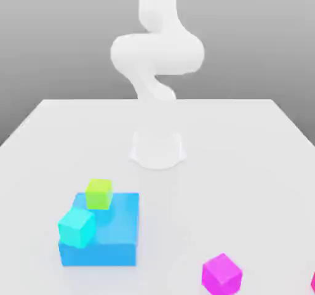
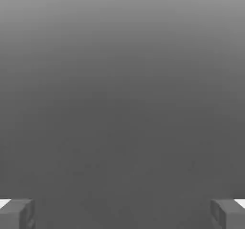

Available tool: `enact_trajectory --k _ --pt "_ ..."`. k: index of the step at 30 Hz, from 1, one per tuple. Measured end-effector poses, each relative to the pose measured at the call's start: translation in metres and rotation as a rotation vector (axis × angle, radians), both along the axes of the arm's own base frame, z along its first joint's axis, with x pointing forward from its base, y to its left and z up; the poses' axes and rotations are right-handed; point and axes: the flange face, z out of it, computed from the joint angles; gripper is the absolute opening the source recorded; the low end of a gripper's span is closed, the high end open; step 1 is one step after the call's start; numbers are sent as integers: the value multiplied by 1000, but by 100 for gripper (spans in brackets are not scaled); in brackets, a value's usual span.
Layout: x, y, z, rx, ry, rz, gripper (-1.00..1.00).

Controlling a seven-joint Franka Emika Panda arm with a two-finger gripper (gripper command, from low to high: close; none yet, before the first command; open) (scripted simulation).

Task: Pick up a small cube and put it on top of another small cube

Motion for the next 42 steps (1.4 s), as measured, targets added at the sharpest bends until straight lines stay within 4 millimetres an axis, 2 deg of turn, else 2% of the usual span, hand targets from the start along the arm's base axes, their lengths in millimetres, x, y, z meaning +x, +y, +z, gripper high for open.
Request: enact_trajectory --k 4,8,12,16,20,25,29,33,36,37,42 --pt "49 28 -43 -51 88 182 0" --pt "89 63 -92 -105 165 357 0" --pt "119 104 -146 -165 236 530 0" --pt "140 147 -206 -232 301 703 0" --pt "147 200 -269 -310 360 892 0" --pt "148 244 -351 -410 432 1092 0" --pt "137 279 -418 -502 484 1263 0" --pt "120 307 -484 -596 530 1425 0" --pt "117 312 -533 -613 537 1453 0" --pt "117 312 -548 -614 538 1455 -100" --pt "117 312 -548 -613 540 1456 -100"
